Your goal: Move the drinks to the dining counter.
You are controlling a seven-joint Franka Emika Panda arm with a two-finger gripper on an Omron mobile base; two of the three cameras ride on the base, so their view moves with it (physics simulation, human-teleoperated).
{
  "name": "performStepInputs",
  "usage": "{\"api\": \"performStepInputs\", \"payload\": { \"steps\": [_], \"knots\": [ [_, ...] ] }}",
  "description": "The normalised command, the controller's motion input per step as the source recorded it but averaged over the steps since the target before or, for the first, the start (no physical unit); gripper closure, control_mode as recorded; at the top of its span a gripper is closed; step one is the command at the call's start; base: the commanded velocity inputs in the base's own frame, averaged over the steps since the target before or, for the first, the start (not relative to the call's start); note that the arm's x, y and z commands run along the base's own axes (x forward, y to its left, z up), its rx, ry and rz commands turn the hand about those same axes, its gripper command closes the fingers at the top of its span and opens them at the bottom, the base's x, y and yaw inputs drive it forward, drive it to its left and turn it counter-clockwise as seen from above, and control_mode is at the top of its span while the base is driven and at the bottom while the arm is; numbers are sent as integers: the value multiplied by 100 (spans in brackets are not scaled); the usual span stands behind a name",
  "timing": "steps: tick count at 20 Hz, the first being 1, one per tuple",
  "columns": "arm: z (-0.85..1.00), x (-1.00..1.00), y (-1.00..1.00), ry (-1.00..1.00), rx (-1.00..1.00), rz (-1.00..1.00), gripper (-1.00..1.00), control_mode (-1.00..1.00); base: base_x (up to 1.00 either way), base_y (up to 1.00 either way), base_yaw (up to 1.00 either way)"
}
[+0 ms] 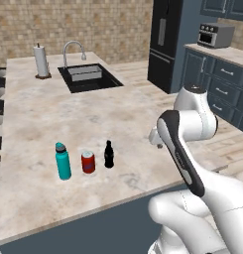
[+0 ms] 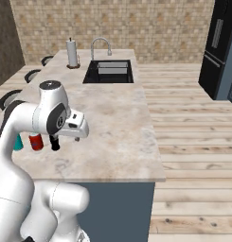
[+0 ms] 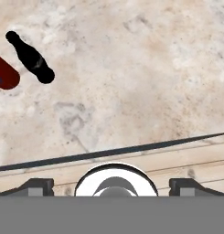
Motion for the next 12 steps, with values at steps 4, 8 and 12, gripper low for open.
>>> {"api": "performStepInputs", "payload": {
  "steps": [4,8,12],
  "knots": [
    [0,0,0,0,0,0,-100,-100,0,0,0],
    [0,0,0,0,0,0,-100,100,-10,-5,-2],
    [0,0,0,0,0,0,-100,100,-49,-44,-21]
  ]
}}
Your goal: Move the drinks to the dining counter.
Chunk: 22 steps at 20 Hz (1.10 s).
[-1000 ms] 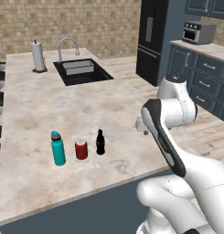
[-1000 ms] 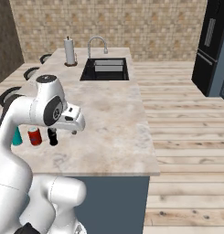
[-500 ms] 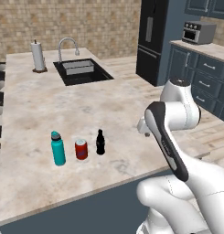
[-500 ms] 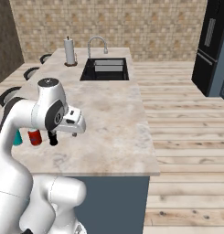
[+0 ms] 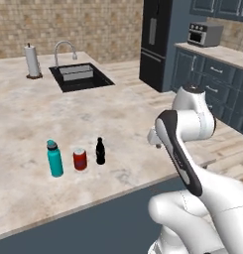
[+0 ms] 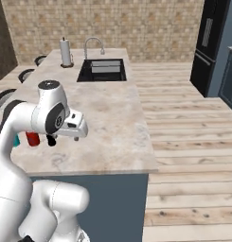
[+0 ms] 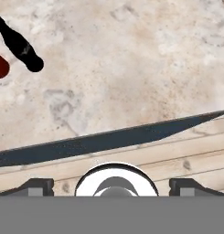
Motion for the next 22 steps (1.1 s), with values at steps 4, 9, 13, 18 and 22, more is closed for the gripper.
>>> {"api": "performStepInputs", "payload": {
  "steps": [4,9,13,18,22],
  "knots": [
    [0,0,0,0,0,0,-100,100,-47,-65,-22],
    [0,0,0,0,0,0,-100,100,-26,-100,-45],
    [0,0,0,0,0,0,-100,100,2,-100,-66],
    [0,0,0,0,0,0,-100,100,0,-95,-67],
    [0,0,0,0,0,0,-100,100,10,-73,-64]
  ]
}}
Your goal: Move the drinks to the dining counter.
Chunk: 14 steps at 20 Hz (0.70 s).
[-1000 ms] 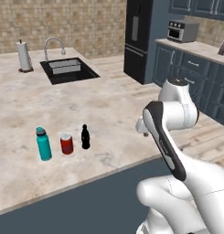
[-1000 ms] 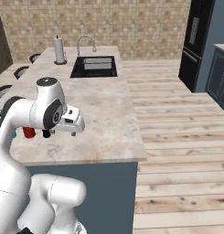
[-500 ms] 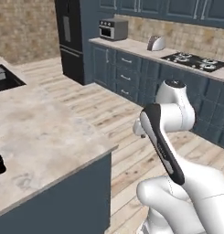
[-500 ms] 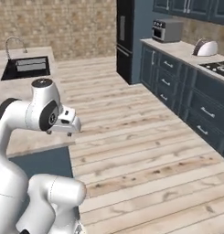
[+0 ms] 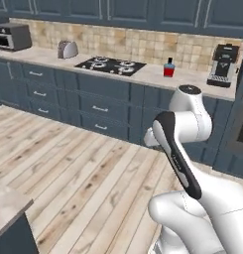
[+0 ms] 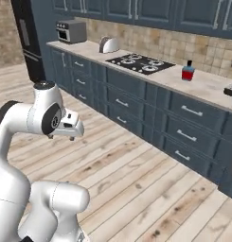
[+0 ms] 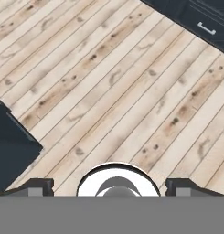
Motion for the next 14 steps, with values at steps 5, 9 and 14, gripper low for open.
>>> {"api": "performStepInputs", "payload": {
  "steps": [5,9,14],
  "knots": [
    [0,0,0,0,0,0,-100,100,61,-25,-58],
    [0,0,0,0,0,0,-100,100,100,19,-39],
    [0,0,0,0,0,0,-100,100,100,52,-27]
  ]
}}
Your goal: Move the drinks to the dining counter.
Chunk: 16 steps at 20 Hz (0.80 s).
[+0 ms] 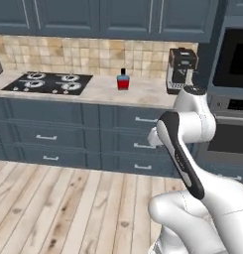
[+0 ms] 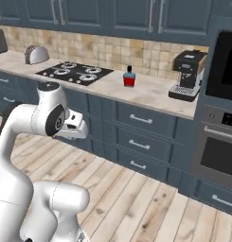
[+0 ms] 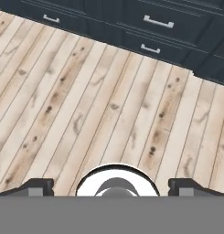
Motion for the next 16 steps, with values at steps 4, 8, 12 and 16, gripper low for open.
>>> {"api": "performStepInputs", "payload": {
  "steps": [4,8,12,16],
  "knots": [
    [0,0,0,0,0,0,-100,100,100,66,-23],
    [0,0,0,0,0,0,-100,100,100,63,-27],
    [0,0,0,0,0,0,-100,100,100,58,-28],
    [0,0,0,0,0,0,-100,100,84,37,-31]
  ]
}}
